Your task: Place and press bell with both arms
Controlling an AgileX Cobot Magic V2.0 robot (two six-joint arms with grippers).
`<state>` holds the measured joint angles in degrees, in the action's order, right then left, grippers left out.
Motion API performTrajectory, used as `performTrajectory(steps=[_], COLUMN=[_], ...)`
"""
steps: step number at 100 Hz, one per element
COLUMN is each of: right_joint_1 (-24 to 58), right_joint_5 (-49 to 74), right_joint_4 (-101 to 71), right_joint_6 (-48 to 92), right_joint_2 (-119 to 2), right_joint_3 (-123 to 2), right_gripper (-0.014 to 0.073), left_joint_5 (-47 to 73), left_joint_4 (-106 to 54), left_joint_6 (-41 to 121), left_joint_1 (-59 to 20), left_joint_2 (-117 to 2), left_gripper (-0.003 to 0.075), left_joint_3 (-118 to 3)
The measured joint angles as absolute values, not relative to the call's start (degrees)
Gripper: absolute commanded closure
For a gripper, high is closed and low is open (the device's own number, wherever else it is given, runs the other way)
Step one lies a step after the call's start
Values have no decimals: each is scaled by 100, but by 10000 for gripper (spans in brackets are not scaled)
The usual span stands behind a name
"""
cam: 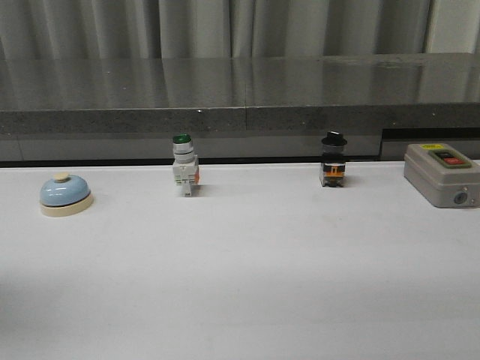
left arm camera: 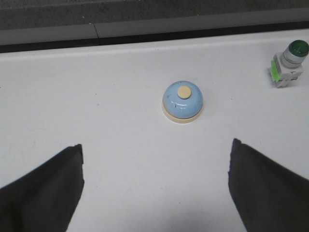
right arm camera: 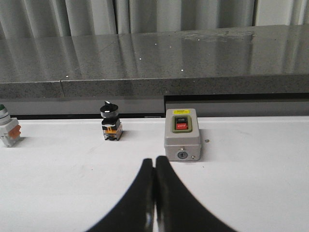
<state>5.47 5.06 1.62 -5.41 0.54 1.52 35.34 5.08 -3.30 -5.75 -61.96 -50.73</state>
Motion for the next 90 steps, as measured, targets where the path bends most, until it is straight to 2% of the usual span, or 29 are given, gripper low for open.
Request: performTrajectory(steps=[21, 68, 90], right_joint_1=[547, 547, 547], right_joint_5=[506, 506, 506], right_joint_4=[162, 162, 162], right_joint_6=[-541, -541, -541], right_joint_2=[54, 54, 54], right_joint_3=[152, 152, 152], right_gripper=[654, 654, 654], left_joint_5=[3496, 3412, 3475], left_joint_4=[405, 391, 402], left_joint_6=[-330, -330, -330], left_joint_1=[-575, -1003, -1007], left_joint_2=[-6819, -9661, -10564], left_gripper=[117, 118, 118], left_joint_3=[-5445, -7263, -7742])
